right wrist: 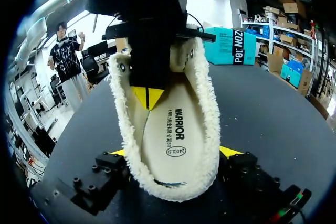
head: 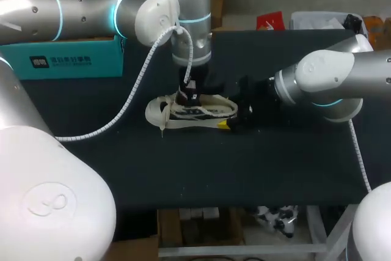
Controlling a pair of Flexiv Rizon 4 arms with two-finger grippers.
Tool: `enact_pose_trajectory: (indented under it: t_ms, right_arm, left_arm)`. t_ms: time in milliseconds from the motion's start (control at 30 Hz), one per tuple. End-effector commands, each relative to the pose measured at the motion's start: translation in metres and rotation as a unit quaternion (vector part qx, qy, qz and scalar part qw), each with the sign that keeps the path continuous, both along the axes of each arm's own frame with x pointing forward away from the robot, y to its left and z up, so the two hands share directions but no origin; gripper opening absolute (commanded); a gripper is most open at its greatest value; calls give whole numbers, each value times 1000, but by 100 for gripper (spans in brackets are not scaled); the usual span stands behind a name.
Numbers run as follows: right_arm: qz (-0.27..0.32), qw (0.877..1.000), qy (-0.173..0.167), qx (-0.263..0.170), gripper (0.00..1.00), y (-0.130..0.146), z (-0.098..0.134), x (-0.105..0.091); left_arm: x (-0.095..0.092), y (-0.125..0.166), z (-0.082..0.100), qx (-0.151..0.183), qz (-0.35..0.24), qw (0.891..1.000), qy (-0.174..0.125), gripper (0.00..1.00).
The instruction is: Open the shoe tongue, take the insole out of the shoe, put the insole back into the shoe, and pack the shoe into the shoebox
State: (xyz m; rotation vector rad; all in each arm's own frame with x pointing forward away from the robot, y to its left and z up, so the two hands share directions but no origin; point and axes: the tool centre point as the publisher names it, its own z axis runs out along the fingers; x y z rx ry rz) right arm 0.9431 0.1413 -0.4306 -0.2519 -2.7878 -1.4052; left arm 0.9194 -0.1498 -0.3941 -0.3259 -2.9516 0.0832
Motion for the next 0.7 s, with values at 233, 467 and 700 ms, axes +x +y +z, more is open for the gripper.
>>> enact_pose_trajectory:
  t_ms: [233, 467, 700]
  right_arm:
    - [-1, 1000, -1, 2, 0, 0, -11, 3]
    - [-1, 1000, -1, 2, 0, 0, -11, 3]
    - [-1, 1000, -1, 2, 0, 0, -11, 3]
  left_arm:
    - [-4, 2, -21, -7, 7, 1000, -11, 0]
    - [-9, -3, -18, -8, 16, 999, -41, 22]
    - [-5, -8, -27, -6, 25, 998, -54, 26]
